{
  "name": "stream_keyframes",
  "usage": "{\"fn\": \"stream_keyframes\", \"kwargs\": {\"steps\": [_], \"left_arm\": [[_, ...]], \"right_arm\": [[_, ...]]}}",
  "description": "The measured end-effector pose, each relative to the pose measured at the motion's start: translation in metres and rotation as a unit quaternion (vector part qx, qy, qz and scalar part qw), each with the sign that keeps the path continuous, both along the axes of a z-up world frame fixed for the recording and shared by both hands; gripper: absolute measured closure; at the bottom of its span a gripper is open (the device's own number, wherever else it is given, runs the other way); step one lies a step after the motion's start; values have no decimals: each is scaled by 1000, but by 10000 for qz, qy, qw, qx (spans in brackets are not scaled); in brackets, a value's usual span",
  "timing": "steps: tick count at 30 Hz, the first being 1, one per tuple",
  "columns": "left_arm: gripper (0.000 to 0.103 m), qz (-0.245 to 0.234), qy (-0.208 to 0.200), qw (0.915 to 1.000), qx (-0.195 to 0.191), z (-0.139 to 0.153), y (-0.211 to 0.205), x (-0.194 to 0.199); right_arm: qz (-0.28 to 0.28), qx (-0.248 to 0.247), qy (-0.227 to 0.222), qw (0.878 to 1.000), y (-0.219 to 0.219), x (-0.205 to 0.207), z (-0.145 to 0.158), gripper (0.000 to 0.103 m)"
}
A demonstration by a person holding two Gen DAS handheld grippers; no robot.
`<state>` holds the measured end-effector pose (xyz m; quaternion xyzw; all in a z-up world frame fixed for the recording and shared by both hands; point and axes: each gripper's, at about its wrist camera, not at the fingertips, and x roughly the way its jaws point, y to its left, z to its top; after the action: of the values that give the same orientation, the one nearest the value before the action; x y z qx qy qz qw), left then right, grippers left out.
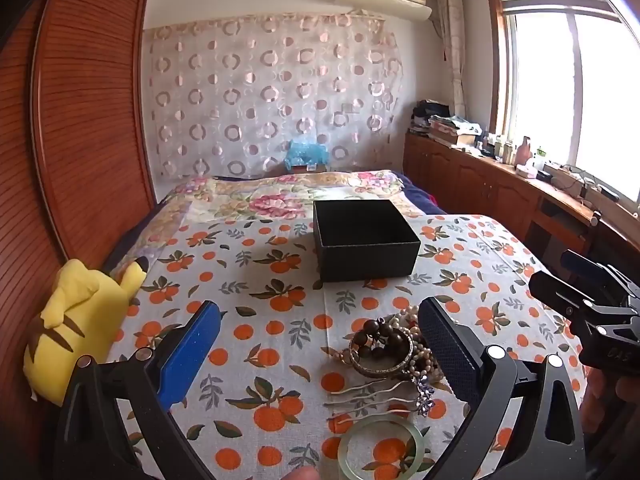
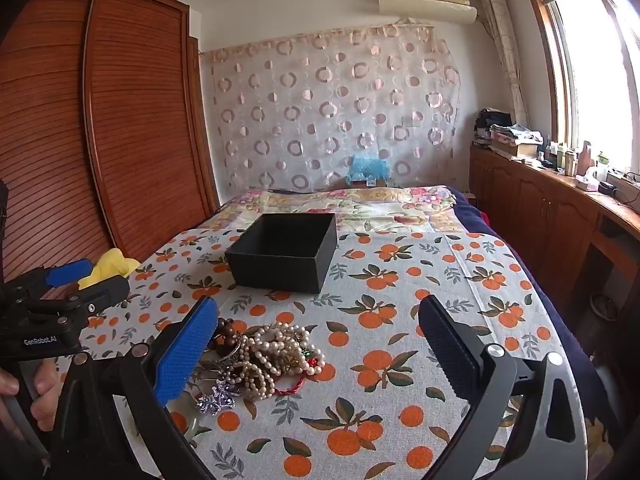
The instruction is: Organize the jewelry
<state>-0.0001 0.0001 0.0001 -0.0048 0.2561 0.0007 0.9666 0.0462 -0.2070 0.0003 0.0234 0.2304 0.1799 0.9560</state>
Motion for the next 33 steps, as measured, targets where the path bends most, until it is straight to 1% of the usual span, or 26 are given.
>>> {"fn": "stream_keyframes", "kwargs": {"steps": [1,33], "left_arm": [[7,-2,-1,10000,-4,0,0,0],[7,-4,-30,10000,3,0,-2,5]], "right_arm": [[5,12,97,10000,0,1,-1,2],[7,68,65,10000,-1,1,0,2]]}}
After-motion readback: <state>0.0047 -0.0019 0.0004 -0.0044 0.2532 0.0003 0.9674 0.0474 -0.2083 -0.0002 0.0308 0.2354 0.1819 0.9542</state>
